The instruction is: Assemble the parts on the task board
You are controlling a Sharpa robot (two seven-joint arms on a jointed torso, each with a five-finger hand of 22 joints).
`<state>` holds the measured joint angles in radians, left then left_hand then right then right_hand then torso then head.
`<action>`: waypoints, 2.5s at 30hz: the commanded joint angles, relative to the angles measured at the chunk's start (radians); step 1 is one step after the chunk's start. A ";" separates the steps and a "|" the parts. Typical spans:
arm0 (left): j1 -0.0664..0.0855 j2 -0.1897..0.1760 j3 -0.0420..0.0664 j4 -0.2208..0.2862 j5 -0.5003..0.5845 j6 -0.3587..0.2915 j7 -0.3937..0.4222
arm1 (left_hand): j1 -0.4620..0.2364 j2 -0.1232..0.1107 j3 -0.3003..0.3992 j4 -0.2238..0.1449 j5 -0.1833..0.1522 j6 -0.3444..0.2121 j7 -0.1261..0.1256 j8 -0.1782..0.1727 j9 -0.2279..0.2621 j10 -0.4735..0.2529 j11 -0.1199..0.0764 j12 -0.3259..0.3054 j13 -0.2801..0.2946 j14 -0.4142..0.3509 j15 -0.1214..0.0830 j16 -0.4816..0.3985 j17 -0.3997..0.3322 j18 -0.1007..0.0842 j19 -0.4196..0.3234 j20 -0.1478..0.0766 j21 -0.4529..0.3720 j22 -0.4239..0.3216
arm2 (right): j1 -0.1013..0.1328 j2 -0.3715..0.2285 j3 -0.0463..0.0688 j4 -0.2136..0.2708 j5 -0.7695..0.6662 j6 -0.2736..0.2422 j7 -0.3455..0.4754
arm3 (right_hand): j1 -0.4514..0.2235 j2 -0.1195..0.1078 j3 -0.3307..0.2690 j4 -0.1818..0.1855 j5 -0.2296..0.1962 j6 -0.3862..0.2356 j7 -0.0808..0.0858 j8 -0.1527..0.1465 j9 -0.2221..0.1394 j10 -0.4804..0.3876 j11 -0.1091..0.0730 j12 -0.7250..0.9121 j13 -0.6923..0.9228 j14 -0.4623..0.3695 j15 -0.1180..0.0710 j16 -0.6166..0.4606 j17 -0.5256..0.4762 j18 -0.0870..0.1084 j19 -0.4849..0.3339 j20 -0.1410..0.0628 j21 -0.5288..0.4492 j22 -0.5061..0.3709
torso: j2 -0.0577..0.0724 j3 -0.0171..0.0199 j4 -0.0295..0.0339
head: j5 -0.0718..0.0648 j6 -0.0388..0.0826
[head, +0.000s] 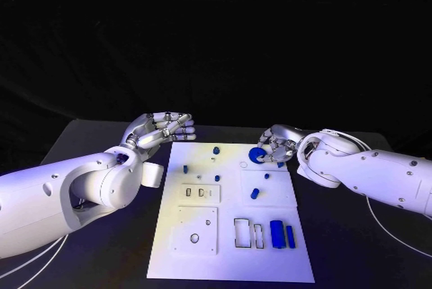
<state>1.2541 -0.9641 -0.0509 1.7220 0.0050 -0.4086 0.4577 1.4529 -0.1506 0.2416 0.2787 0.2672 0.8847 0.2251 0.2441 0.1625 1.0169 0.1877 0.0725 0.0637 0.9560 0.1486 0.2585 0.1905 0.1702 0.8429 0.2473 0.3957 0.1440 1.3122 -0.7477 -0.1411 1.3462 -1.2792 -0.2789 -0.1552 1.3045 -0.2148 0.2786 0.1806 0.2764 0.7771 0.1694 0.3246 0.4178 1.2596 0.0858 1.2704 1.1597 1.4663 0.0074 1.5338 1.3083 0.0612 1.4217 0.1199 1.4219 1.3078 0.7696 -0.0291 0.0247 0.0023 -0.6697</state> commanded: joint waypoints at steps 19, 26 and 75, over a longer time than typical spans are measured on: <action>0.001 0.004 0.001 -0.001 0.003 0.023 0.001 | -0.006 0.005 0.008 0.001 -0.003 -0.007 0.027 -0.004 -0.002 -0.001 0.007 -0.004 0.002 -0.004 0.001 -0.008 0.002 0.012 -0.001 0.006 -0.006 -0.002 | -0.012 0.024 0.000 -0.028 -0.029 0.028 0.003 | 0.037 0.028 0.033 0.002 0.004 0.015 0.000 0.024 -0.001 0.041 -0.001 0.056 0.065 0.084 0.006 0.012 0.168 -0.015 0.022 0.001 0.018 0.091 | 0.000 0.0007 0.0006 | 0.001 -0.002; 0.001 0.003 0.001 -0.001 0.003 0.023 0.001 | -0.006 0.005 0.008 0.001 -0.003 -0.007 0.027 -0.004 -0.002 -0.001 0.007 -0.004 0.002 -0.004 0.001 -0.008 0.002 0.012 -0.001 0.006 -0.006 -0.002 | -0.016 0.025 0.000 -0.029 -0.048 0.013 -0.002 | 0.072 0.047 0.141 -0.025 -0.057 0.060 -0.008 0.034 -0.005 0.054 -0.009 0.071 0.088 0.085 0.000 0.014 0.177 -0.018 0.031 -0.004 0.028 0.108 | 0.000 0.0003 0.0001 | 0.001 -0.002; 0.001 0.012 0.001 -0.004 0.003 0.025 -0.002 | -0.007 0.004 0.008 0.001 -0.003 -0.010 0.029 -0.006 -0.002 -0.003 0.008 -0.006 0.001 -0.005 0.002 -0.011 0.002 0.012 -0.002 0.007 -0.007 -0.003 | -0.020 0.194 -0.008 0.071 -0.328 -0.185 -0.070 | 0.034 0.029 0.227 -0.055 -0.055 0.102 -0.022 0.040 0.005 0.108 -0.021 0.115 0.148 0.089 -0.012 0.019 0.193 -0.029 0.063 -0.015 0.061 0.153 | 0.002 -0.0004 0.0000 | 0.009 -0.001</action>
<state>1.2540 -0.9545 -0.0509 1.7166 0.0058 -0.4008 0.4495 1.4529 -0.1506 0.2444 0.2814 0.2672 0.8811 0.2286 0.2441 0.1618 1.0134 0.1913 0.0725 0.0638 0.9560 0.1486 0.2508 0.1911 0.1702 0.8433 0.2469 0.3920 0.1413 1.2950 -0.5594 -0.1482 1.4224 -1.5849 -0.4843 -0.2161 1.3485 -0.1859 0.4998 0.1276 0.2199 0.8530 0.1696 0.3583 0.4085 1.3597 0.0645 1.3828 1.3080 1.4665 -0.0003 1.5492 1.3075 0.0508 1.4609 0.1092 1.4802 1.3077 0.7710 -0.0295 0.0264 0.0097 -0.6703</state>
